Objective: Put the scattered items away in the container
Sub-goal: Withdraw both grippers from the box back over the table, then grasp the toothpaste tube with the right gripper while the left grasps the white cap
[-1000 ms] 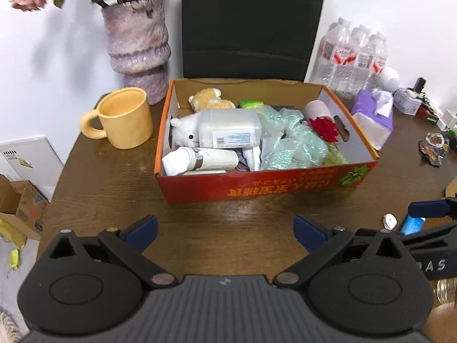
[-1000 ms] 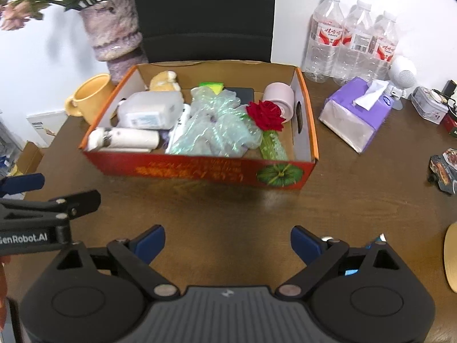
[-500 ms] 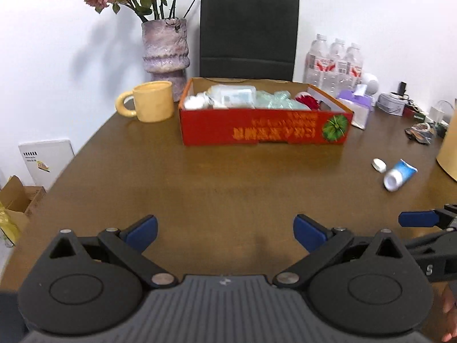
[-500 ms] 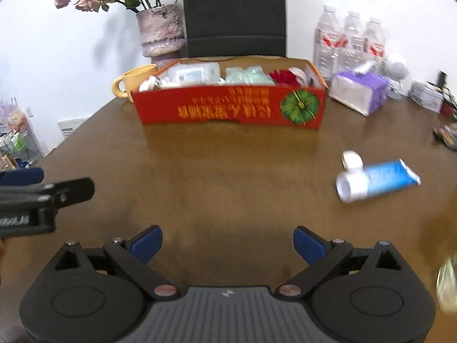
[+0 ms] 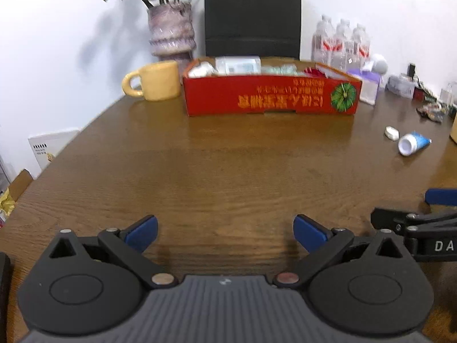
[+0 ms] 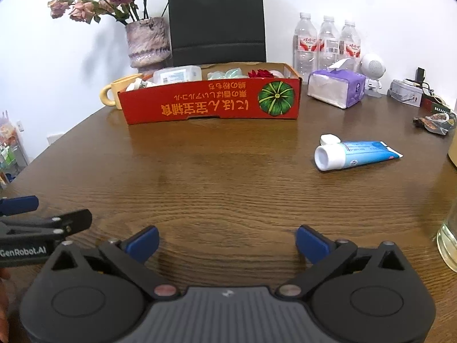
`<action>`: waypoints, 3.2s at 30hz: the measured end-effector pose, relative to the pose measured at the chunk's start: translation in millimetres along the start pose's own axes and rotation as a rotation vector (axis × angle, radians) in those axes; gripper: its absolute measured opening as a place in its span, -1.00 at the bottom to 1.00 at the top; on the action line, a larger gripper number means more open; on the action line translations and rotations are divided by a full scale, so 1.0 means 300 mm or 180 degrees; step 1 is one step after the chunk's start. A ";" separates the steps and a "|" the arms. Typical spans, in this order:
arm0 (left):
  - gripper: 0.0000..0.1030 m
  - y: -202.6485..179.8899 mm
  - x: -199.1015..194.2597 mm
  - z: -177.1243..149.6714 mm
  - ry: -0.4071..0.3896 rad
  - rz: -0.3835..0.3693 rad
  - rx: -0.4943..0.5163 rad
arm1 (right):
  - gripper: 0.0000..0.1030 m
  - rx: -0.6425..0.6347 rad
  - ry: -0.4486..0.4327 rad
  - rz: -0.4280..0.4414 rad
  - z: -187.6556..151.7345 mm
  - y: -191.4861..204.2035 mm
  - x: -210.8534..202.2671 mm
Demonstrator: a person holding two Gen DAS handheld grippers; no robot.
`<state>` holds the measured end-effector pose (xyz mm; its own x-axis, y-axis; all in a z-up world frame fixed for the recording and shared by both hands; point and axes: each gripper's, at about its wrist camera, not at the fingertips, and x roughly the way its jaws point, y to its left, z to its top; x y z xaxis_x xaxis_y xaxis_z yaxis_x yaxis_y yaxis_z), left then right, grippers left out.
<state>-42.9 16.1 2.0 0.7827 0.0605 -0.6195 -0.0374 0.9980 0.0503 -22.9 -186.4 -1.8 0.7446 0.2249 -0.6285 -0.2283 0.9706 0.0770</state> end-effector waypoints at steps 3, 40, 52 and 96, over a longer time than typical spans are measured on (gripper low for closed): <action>1.00 -0.001 0.008 -0.004 0.0065 -0.0025 -0.0018 | 1.00 -0.0142 0.0053 -0.0077 0.000 0.025 0.011; 1.00 0.014 0.014 -0.007 0.0102 -0.0015 -0.0137 | 1.00 -0.0051 0.0049 -0.0221 -0.007 0.044 0.011; 1.00 0.015 0.016 -0.007 0.0101 -0.0018 -0.0138 | 1.00 -0.0041 0.0049 -0.0233 -0.009 0.042 0.010; 1.00 -0.132 0.116 0.342 -0.0447 -0.0483 0.0658 | 0.14 0.0629 0.0041 -0.0921 0.223 -0.328 0.213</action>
<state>49.6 -22.8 58.9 0.8486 -0.1065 -0.5182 0.2028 0.9702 0.1327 89.1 -261.8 2.2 0.7523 -0.0618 -0.6559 0.1179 0.9922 0.0417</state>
